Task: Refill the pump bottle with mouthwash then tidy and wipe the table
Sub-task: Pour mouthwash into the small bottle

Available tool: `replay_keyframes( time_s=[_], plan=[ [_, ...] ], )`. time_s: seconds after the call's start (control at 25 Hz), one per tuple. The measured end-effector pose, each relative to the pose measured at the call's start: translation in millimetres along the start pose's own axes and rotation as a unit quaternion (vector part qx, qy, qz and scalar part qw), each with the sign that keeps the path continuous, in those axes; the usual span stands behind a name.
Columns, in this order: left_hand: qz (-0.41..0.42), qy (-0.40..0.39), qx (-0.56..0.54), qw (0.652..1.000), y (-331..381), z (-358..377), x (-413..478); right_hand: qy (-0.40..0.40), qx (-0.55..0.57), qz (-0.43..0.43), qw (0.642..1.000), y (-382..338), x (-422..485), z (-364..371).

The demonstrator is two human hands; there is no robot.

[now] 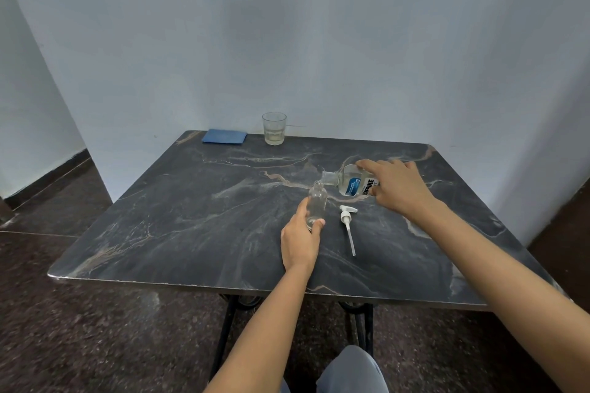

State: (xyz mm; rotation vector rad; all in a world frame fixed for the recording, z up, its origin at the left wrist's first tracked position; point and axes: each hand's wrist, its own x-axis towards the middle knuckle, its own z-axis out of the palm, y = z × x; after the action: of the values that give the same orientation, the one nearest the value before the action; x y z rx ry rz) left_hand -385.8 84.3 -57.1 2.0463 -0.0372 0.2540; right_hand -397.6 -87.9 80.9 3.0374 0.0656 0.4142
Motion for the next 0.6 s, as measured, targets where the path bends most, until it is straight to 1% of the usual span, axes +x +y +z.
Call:
replay_keyframes(
  time_s=[0.36,0.6],
  plan=[
    [-0.004,0.000,0.008,1.000,0.1,0.3,0.5,-0.006,-0.012,-0.003,1.000,-1.0,2.2,-2.5],
    [0.000,0.003,0.005,1.000,0.4,0.2,-0.8,0.003,-0.015,-0.004,1.000,0.5,4.1,0.8]
  ],
)
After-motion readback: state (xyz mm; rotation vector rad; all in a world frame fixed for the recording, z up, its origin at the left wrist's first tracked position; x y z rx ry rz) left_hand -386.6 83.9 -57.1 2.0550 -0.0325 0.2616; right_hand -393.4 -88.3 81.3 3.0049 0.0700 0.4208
